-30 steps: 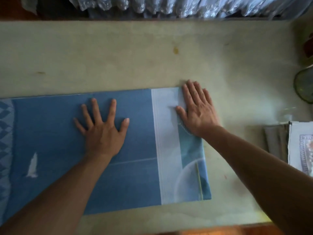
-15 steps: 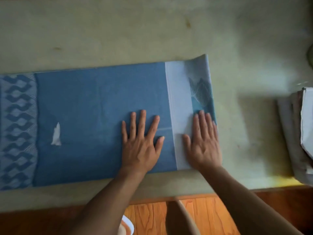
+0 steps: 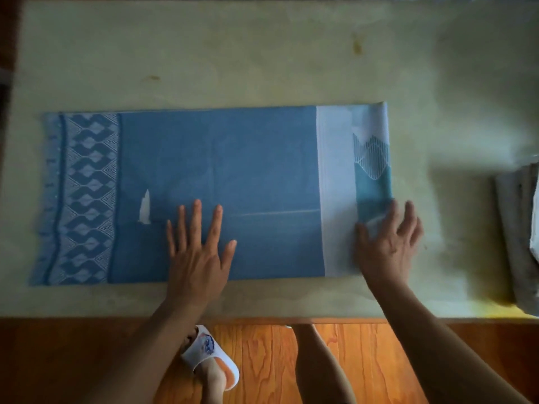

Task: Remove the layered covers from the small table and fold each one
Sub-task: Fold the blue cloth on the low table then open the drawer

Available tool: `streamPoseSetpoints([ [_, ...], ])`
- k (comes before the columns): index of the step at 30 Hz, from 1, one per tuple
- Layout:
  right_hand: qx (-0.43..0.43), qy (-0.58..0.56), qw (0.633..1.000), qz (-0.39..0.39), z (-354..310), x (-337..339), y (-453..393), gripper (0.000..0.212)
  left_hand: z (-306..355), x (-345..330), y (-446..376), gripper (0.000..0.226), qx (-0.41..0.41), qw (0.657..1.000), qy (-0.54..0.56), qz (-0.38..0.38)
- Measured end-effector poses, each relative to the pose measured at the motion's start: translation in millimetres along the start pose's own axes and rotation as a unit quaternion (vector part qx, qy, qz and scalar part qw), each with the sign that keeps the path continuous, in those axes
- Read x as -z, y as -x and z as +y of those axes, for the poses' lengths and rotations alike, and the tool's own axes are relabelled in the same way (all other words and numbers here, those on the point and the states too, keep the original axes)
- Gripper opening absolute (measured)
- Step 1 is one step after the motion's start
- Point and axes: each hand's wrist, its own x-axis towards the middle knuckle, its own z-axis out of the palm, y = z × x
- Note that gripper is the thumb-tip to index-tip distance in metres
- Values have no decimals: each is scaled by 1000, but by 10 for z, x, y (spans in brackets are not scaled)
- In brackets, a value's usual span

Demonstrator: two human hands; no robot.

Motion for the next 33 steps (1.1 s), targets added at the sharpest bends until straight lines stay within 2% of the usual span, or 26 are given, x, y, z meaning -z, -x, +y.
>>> streamPoseSetpoints([
  [3,-146,-53,988,-6,31,199,127,67,10,-98,144,72,7,1000,-10,-24],
  [7,-207,-128,968,-55,172,345,-31,64,48,-90,111,72,14,999,-5,-29],
  [9,-246,-214,937,-123,168,443,-176,50,36,-89,115,73,14,999,-6,-32],
  [12,-240,-316,882,-255,115,646,-334,23,16,-80,98,74,14,999,0,-49],
  [14,-205,-369,852,-310,-44,869,-330,22,22,-75,93,74,15,998,14,-59],
  [16,-166,-392,845,-324,-273,1106,-291,23,48,1,40,74,22,996,39,-74],
  [20,-92,-383,859,-326,-824,1460,-45,26,-25,321,-171,79,38,974,155,-163],
  [22,-76,-342,876,-332,-1097,1539,30,27,-126,565,-288,79,76,938,280,-189],
  [24,-78,-304,891,-327,-1323,1572,48,23,-339,753,-336,67,131,903,376,-164],
  [25,-79,-279,901,-324,-1409,1568,42,21,-496,816,-328,62,154,897,387,-146],
  [27,-76,-188,925,-323,-1513,1496,2,19,-903,852,-238,60,190,918,320,-137],
  [30,-104,-4,948,-301,-1426,1185,-127,25,-1482,726,-72,71,183,955,117,-203],
  [31,-125,32,954,-271,-1345,1063,-150,31,-1609,654,-56,74,171,959,86,-208],
  [33,-182,36,960,-209,-1137,861,-158,37,-1720,538,-129,75,145,972,75,-170],
])
